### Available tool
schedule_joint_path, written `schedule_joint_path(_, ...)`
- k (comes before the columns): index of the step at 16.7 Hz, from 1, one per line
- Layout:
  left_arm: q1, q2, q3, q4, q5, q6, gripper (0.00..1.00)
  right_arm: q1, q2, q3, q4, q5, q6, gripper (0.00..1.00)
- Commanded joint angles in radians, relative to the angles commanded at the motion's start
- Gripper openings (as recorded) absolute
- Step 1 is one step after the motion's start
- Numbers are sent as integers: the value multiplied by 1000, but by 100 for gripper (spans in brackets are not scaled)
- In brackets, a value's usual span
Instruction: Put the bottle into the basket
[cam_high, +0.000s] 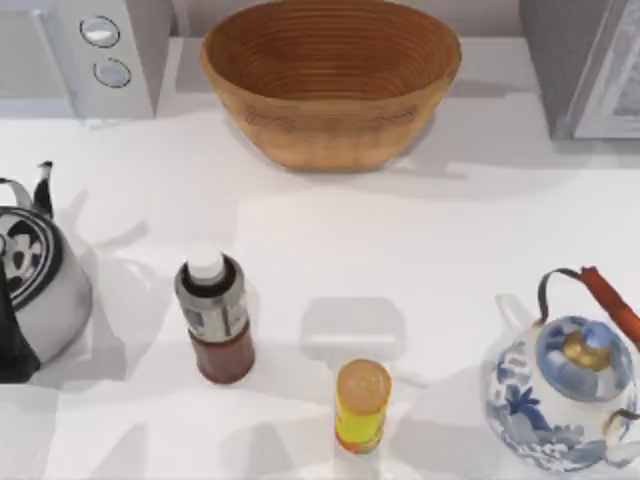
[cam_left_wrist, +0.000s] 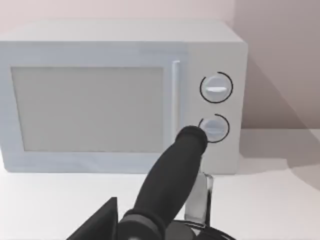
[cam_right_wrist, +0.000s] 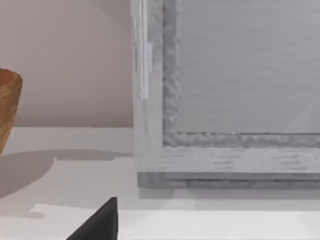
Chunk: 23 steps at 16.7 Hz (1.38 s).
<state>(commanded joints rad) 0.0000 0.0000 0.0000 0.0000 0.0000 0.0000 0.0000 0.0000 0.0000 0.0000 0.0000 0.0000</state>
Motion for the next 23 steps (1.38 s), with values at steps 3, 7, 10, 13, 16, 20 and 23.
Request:
schedule_joint_path(3,4,9,4,11,4,1,100,0,0,0,0,0,0,100)
schedule_joint_path(7,27,118,46,114,43,21,100,0,0,0,0,0,0,100)
schedule_joint_path(10,16,278,78,223,119,62,100,0,0,0,0,0,0,100)
schedule_joint_path(13,-28,483,92,330,236,112,100,0,0,0,0,0,0,100)
schedule_joint_path(16,-94,699,88,431,363,152,100,0,0,0,0,0,0,100)
schedule_joint_path(20,-181,934,66,558,495,189,100,0,0,0,0,0,0,100)
schedule_joint_path(23,-220,1019,43,619,551,205,100,0,0,0,0,0,0,100)
